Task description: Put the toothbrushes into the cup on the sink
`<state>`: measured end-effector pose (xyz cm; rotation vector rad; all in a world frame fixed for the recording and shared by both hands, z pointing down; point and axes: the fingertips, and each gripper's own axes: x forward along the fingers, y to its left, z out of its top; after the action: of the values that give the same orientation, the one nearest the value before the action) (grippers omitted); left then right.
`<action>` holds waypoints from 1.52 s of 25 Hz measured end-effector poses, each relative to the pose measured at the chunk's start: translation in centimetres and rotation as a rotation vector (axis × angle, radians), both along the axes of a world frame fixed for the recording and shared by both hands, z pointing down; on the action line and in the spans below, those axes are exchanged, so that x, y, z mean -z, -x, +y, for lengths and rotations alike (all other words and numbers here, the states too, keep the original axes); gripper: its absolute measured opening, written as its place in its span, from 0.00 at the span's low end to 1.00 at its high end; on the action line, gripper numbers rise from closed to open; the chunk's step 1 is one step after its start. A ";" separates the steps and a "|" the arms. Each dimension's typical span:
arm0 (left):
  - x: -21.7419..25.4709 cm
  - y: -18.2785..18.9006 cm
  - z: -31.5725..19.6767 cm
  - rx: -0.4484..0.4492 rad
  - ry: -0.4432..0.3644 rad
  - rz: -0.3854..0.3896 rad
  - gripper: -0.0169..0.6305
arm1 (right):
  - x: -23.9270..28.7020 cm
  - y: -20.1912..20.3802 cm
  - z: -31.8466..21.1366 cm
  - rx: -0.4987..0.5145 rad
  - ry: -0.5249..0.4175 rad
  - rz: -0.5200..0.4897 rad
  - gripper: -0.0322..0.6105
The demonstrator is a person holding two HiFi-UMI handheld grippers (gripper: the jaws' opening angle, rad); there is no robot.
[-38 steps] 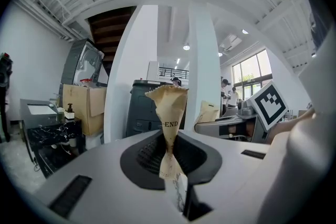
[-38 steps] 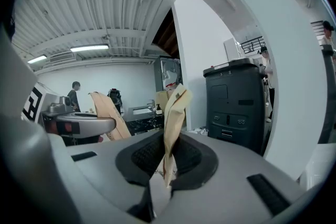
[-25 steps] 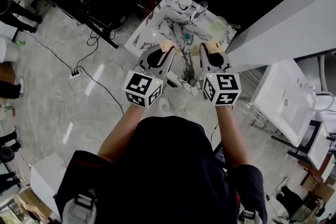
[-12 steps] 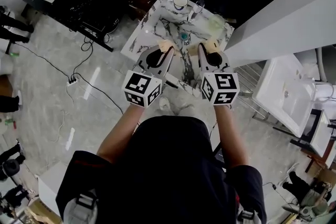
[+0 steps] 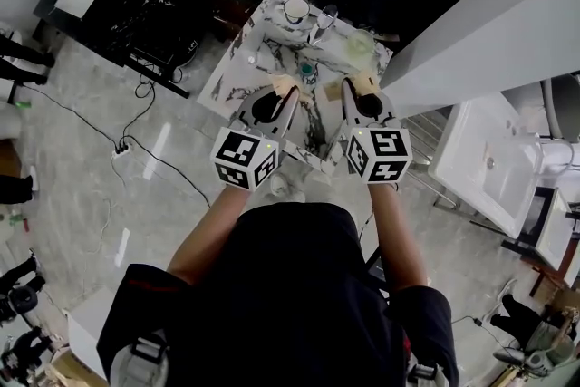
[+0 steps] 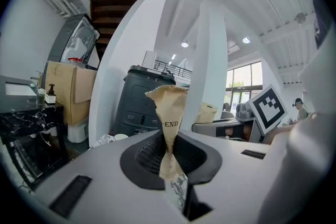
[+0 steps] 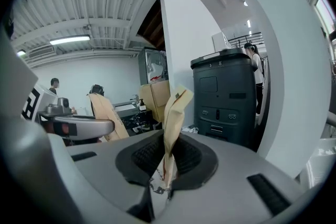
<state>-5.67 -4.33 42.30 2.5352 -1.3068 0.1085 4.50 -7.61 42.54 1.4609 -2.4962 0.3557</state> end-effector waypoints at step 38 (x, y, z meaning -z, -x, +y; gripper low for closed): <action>-4.9 -8.4 -10.5 0.067 0.111 -0.092 0.09 | -3.6 -8.3 -18.0 0.032 0.029 -0.001 0.14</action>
<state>2.77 -14.84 47.17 2.4161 -1.3784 0.2789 12.84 -25.62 46.09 1.4085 -2.5017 0.3861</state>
